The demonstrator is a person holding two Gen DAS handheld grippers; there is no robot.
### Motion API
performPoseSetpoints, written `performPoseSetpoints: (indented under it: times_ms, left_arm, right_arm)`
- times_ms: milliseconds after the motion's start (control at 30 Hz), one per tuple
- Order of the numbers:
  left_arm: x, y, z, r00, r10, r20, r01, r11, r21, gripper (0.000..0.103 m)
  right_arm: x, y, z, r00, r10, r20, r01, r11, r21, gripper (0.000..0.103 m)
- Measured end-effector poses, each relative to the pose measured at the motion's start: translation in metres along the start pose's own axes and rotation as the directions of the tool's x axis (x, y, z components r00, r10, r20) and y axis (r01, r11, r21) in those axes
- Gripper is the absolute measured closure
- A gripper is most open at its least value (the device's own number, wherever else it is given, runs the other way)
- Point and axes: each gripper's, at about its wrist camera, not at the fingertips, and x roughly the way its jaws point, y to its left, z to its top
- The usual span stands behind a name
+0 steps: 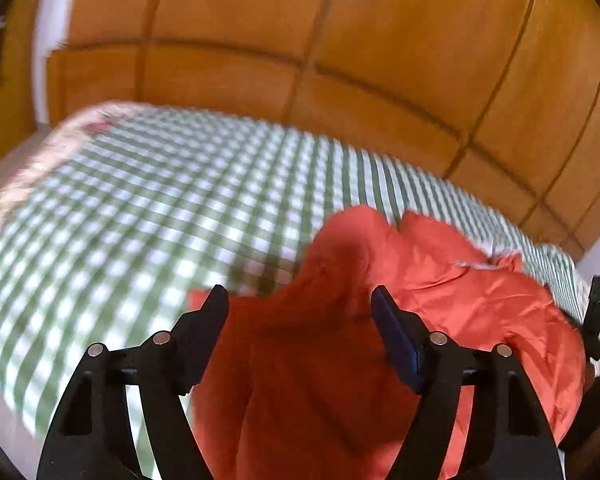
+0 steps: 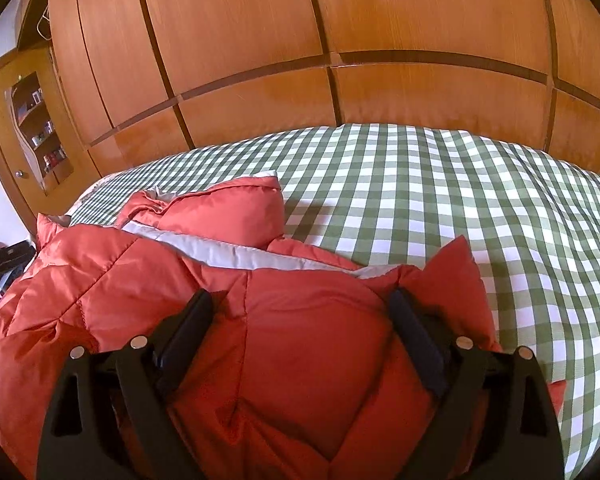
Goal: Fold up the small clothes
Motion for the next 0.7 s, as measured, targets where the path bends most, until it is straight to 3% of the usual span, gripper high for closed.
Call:
performPoseSetpoints:
  times_ms: [67,100,133,267,333,400,567,667,700]
  left_arm:
    - [0.029,-0.001,0.009,0.996,-0.009,-0.087,0.007,1.0,-0.018,0.034]
    - [0.042,-0.005,0.012,0.992,-0.015,-0.126,0.013,1.0,-0.013,0.041]
    - [0.046,-0.006,0.012,0.992,-0.022,-0.124,0.021,1.0,-0.007,0.069]
    - [0.032,0.005,0.011,1.0,-0.01,-0.01,0.008,0.988,-0.153,0.084]
    - [0.029,0.01,0.0,0.997,0.076,0.023,-0.071,0.985,-0.16,0.086]
    - [0.042,0.014,-0.012,0.995,0.1,-0.005,-0.1,0.985,-0.141,0.086]
    - [0.037,0.017,-0.018,0.995,0.093,0.019,-0.089,0.985,-0.146,0.083]
    - [0.013,0.008,-0.016,0.991,0.126,0.052,-0.116,0.979,-0.167,0.058]
    - [0.002,0.003,-0.015,0.987,0.138,0.085,-0.121,0.977,-0.175,0.038]
  right_arm:
    - [-0.001,0.0,0.0,1.0,-0.002,0.0,0.002,1.0,0.001,0.013]
    - [-0.001,0.0,0.0,1.0,-0.004,0.001,0.004,1.0,0.002,0.013]
    - [-0.002,0.0,0.0,1.0,-0.005,0.002,0.005,1.0,0.004,0.013]
    - [-0.003,0.001,0.0,1.0,-0.017,0.006,0.017,1.0,0.001,0.013]
    - [-0.002,0.001,0.0,1.0,-0.019,0.005,0.019,1.0,0.0,0.013]
    - [0.0,0.001,0.0,1.0,-0.019,0.002,0.019,1.0,0.004,0.012]
    - [0.001,0.006,0.001,0.999,-0.053,0.002,0.053,0.999,-0.013,0.01]
    - [-0.002,0.006,0.0,0.998,-0.056,0.028,0.056,0.998,-0.013,0.009]
    - [-0.005,0.006,-0.001,0.997,-0.061,0.043,0.061,0.998,-0.012,0.009]
